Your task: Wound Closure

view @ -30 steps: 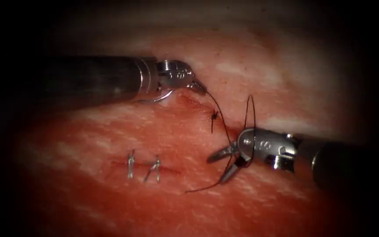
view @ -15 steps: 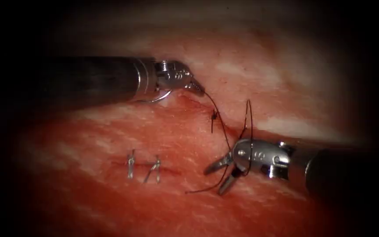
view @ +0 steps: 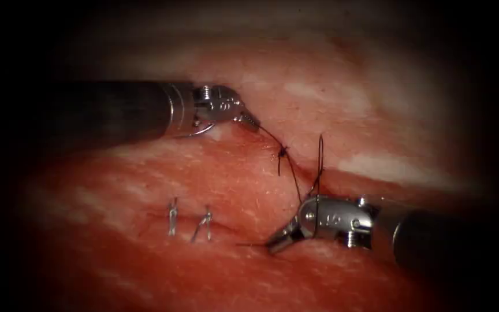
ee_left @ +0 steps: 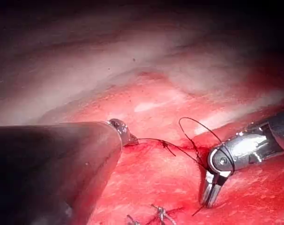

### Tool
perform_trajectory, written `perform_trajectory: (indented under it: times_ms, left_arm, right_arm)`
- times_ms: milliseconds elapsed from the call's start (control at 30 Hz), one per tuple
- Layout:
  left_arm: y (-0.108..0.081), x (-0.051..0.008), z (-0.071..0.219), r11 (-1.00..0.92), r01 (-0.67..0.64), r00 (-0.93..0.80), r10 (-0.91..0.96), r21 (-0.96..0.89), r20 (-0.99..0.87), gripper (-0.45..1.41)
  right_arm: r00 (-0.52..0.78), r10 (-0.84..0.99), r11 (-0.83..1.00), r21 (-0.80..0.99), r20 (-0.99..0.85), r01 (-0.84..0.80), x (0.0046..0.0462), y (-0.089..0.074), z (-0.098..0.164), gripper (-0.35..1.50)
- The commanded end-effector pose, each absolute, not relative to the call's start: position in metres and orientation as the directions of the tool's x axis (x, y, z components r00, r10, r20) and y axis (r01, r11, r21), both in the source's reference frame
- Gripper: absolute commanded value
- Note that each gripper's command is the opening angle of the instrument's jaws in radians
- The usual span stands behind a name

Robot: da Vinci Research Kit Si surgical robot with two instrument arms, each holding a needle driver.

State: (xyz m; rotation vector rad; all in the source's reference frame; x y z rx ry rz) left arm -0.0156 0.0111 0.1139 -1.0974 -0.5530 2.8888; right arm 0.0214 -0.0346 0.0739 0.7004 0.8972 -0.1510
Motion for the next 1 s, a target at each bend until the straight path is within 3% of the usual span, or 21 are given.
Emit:
perform_trajectory:
  times_ms: [33, 200, 600, 1000]
  left_arm:
    - [0.011, -0.016, 0.114, -0.938, 0.117, -0.756, 0.129, -0.327, -0.641, -0.45]
    - [0.01, -0.0151, 0.114, -0.937, 0.118, -0.761, 0.126, -0.328, -0.637, -0.45]
    - [0.005, -0.0125, 0.11, -0.94, 0.107, -0.755, 0.136, -0.325, -0.642, -0.45]
    - [-0.002, -0.0096, 0.103, -0.94, 0.107, -0.743, 0.142, -0.325, -0.654, -0.45]
  right_arm:
    - [0.626, 0.193, 0.779, 0.505, -0.756, 0.37, 0.0221, -0.035, 0.074, -0.35]
    - [0.581, 0.37, 0.795, 0.57, -0.725, 0.205, 0.0216, -0.033, 0.074, -0.35]
    - [0.261, 0.699, 0.71, 0.691, -0.665, -0.141, 0.0167, -0.026, 0.073, -0.35]
    - [0.024, 0.981, 0.186, 0.908, -0.191, -0.376, 0.0136, -0.025, 0.076, -0.35]
